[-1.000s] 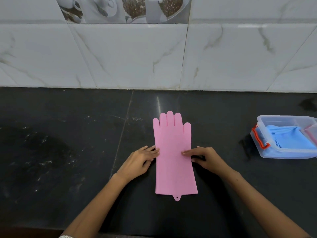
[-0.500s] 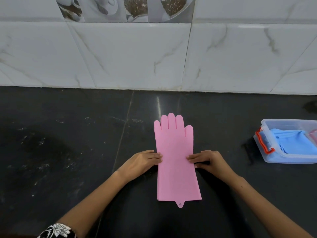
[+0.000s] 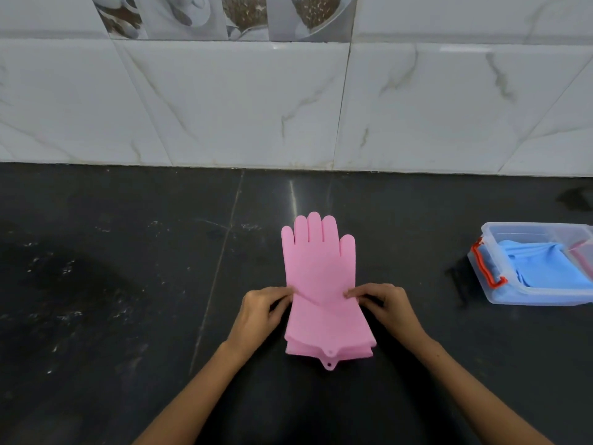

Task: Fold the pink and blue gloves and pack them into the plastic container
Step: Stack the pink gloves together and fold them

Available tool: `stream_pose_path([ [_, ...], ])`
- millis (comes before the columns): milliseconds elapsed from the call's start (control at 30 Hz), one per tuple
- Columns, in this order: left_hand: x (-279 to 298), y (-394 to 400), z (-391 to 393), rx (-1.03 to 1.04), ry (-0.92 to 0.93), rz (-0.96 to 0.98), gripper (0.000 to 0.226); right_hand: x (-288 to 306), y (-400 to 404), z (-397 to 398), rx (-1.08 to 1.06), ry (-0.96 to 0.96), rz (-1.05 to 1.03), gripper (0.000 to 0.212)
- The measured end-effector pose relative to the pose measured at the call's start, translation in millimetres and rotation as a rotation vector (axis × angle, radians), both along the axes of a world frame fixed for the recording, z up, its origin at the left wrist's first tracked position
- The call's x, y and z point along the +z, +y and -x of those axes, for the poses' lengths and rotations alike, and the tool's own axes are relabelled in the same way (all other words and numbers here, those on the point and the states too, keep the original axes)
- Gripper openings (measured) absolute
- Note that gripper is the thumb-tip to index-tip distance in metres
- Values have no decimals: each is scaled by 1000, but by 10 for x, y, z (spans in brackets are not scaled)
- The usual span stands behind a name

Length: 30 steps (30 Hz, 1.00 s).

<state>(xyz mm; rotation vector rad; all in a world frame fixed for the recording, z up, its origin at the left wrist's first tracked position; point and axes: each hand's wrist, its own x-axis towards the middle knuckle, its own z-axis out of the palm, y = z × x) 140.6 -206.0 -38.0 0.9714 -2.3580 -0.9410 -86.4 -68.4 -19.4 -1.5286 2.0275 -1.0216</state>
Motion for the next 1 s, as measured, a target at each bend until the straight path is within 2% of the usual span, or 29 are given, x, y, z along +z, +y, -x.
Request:
stream_pose_path([
  [100,129,143,105,215,233,-118,22,33,-89,-90,-182,-110,-25,18],
  [200,267,224,280,441,286,-230,40,42,-158,-223,-375,-176,-1,21],
  [300,283,232,300,495,276,-251,41,38,-159,-297,-443,-155,48,27],
  [367,271,239,318,473,260,-251,33,69,-123,-284,-384,-142,61,33],
  [433,237,221,323,456,240,-255,30,104,-72,-197,-258,-112,71,55],
  [500,202,196,306,433,215,-248,30,181,-41,-86,-90,108,74,64],
  [600,186,184,277,406,199,-225,30,292,-43,5,154,492,169,52],
  [667,201,184,269,410,192,-222,26,341,-12,26,280,618,232,37],
  [733,207,169,260,413,192,-215,20,376,39,60,365,655,243,27],
  [767,207,159,252,414,192,-215,18,403,42,88,374,601,237,22],
  [800,212,150,247,416,193,-216,17,442,22,113,356,465,216,19],
  [867,217,120,235,423,190,-223,15,485,-120,138,243,72,168,14],
  [933,238,86,235,428,179,-240,12,455,-357,145,-30,-183,122,5],
  [1000,256,64,252,431,165,-255,6,364,-545,152,-296,-281,33,16],
])
